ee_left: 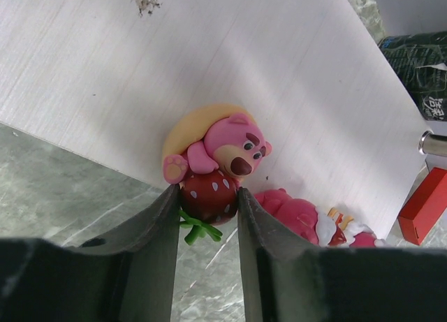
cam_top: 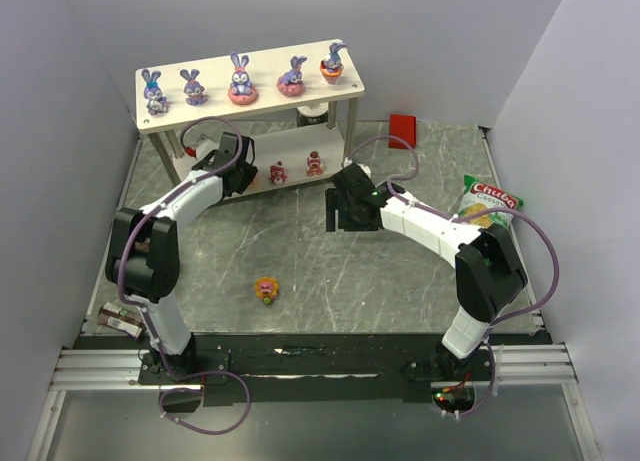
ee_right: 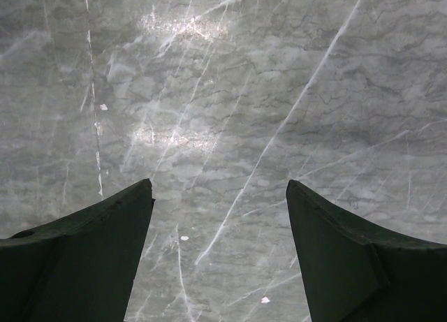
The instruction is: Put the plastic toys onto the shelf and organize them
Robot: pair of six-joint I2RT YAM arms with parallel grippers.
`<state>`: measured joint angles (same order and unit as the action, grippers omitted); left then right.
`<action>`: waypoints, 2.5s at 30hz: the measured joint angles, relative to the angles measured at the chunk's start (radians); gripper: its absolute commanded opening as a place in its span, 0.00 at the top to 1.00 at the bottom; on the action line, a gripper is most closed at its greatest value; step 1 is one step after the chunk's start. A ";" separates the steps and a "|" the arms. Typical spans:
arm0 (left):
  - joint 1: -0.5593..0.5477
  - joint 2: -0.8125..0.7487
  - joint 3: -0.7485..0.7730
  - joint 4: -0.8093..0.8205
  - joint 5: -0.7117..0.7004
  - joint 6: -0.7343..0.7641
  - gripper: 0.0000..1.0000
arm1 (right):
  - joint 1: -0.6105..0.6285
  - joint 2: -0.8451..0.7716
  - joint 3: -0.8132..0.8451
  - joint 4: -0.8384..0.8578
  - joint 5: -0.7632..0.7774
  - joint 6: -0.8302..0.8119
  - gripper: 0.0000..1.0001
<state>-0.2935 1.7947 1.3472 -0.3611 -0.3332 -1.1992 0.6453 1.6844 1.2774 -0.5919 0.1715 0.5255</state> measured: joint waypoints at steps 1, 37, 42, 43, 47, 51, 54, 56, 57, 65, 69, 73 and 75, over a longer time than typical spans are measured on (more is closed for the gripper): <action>0.000 0.003 0.003 0.000 -0.002 -0.001 0.55 | 0.000 0.001 0.000 0.000 0.000 0.000 0.16; -0.028 -0.264 -0.145 -0.021 0.000 0.025 0.12 | -0.010 0.018 0.019 0.002 -0.008 0.002 0.16; -0.071 -0.428 -0.299 -0.027 0.035 0.055 0.05 | -0.010 0.014 -0.011 0.005 -0.015 0.009 0.17; -0.080 -0.462 -0.325 -0.033 0.047 0.067 0.03 | -0.010 0.013 -0.018 0.005 -0.017 0.010 0.16; -0.133 -0.593 -0.420 -0.064 0.092 0.123 0.01 | -0.010 0.012 -0.037 0.002 -0.029 0.017 0.15; -0.235 -0.686 -0.484 -0.115 0.119 0.163 0.01 | -0.010 0.011 -0.043 0.000 -0.042 0.027 0.13; -0.338 -0.744 -0.524 -0.146 0.118 0.182 0.02 | -0.011 0.010 -0.043 -0.001 -0.051 0.035 0.11; -0.401 -0.783 -0.563 -0.144 0.110 0.192 0.02 | -0.011 0.010 -0.043 -0.004 -0.054 0.036 0.09; -0.431 -0.805 -0.588 -0.144 0.103 0.192 0.02 | -0.011 0.010 -0.043 -0.008 -0.054 0.038 0.09; -0.579 -0.824 -0.694 -0.142 -0.035 0.184 0.04 | -0.011 -0.004 -0.051 -0.027 -0.056 0.053 0.06; -0.669 -0.749 -0.694 -0.144 -0.142 0.146 0.04 | -0.011 -0.016 -0.061 -0.035 -0.056 0.061 0.06; -0.760 -0.689 -0.721 -0.145 -0.242 0.096 0.03 | -0.011 -0.029 -0.073 -0.040 -0.052 0.066 0.06; -0.798 -0.673 -0.738 -0.151 -0.284 0.067 0.03 | -0.011 -0.033 -0.077 -0.048 -0.051 0.069 0.06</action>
<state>-1.0916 1.1221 0.6090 -0.5121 -0.6170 -1.1320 0.6342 1.6512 1.2007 -0.6395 0.1207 0.5949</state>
